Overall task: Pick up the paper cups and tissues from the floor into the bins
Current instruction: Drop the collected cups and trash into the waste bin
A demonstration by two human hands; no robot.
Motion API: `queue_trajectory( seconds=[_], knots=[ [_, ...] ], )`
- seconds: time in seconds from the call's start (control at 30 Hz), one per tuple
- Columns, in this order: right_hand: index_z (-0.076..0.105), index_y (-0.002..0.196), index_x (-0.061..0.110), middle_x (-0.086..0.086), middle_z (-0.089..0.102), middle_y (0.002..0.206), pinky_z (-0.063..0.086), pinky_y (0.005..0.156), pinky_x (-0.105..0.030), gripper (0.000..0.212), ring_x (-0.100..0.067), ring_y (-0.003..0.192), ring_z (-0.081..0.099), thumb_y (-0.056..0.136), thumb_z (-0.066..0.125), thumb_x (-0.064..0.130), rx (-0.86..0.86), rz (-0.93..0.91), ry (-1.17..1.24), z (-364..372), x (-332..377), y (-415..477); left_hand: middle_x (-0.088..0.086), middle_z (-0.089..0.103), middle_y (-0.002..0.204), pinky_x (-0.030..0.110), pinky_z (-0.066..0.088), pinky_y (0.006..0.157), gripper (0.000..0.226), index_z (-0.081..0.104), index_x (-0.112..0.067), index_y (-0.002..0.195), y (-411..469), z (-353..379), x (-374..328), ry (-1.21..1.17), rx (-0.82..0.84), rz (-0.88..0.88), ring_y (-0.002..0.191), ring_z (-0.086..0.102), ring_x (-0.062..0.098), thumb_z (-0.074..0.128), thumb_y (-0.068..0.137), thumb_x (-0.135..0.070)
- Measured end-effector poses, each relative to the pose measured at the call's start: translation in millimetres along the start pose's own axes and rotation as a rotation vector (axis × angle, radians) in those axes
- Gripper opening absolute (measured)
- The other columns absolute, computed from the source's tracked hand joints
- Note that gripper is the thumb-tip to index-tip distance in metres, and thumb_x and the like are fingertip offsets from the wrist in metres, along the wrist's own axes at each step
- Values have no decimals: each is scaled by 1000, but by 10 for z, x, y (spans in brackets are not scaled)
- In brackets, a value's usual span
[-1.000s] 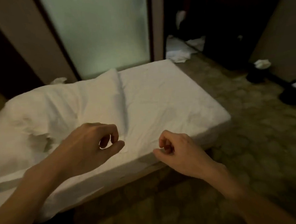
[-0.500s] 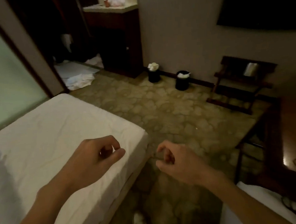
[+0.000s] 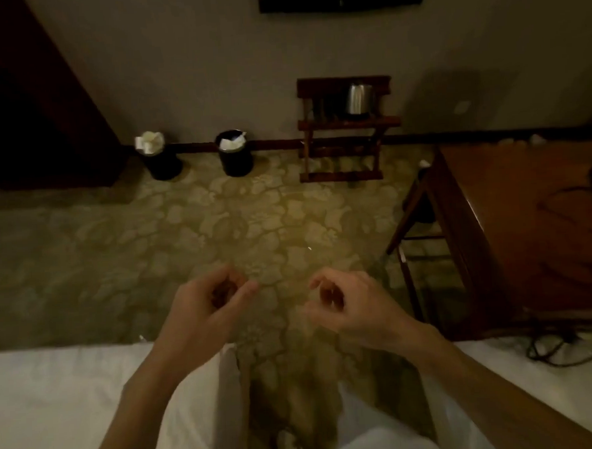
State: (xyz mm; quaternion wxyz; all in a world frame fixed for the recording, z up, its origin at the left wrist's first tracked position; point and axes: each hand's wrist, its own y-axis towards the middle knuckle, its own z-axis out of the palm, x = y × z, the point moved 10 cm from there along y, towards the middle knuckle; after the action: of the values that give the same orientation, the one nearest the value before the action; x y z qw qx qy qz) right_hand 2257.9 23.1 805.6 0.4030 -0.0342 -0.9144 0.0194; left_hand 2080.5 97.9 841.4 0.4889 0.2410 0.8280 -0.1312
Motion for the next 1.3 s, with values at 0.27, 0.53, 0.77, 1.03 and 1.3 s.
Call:
queue_trajectory(
  seconds=[0.27,0.53,0.77,1.03,1.3],
  knots=[
    [58,91,35,11,61,81,48,62,-15,18,-1,74,58,83,65,50,-199,270,193,-432,-973,1020,-1,62,67,20,45,53,13,65,-30,80,1952,561,298,206,297,58,59,57,11,64,88,-39],
    [55,87,41,17,61,86,47,61,-7,12,7,80,58,87,67,41,-211,424,303,-959,-2069,2336,-8,53,55,18,40,49,13,66,-27,80,3783,1182,407,256,371,14,49,48,3,66,90,-36],
    [57,96,32,12,61,85,46,60,-13,16,0,76,58,86,65,42,-271,487,298,-1814,-2755,3294,-8,61,68,17,44,52,13,64,-33,80,5297,1643,23,215,420,95,56,54,5,64,91,-40],
    [54,97,37,16,58,84,43,56,-11,15,6,81,56,87,60,47,-392,633,311,-2742,-3848,4097,-12,60,70,17,44,53,12,64,-29,81,7018,2759,-169,210,652,213,58,54,6,64,93,-29],
    [58,106,33,16,59,91,42,63,-14,23,1,80,57,89,63,48,-580,815,321,-3995,-4798,4613,-9,64,77,18,48,55,19,66,-35,84,8704,4012,-727,121,857,273,64,60,8,57,88,-52]
  ],
)
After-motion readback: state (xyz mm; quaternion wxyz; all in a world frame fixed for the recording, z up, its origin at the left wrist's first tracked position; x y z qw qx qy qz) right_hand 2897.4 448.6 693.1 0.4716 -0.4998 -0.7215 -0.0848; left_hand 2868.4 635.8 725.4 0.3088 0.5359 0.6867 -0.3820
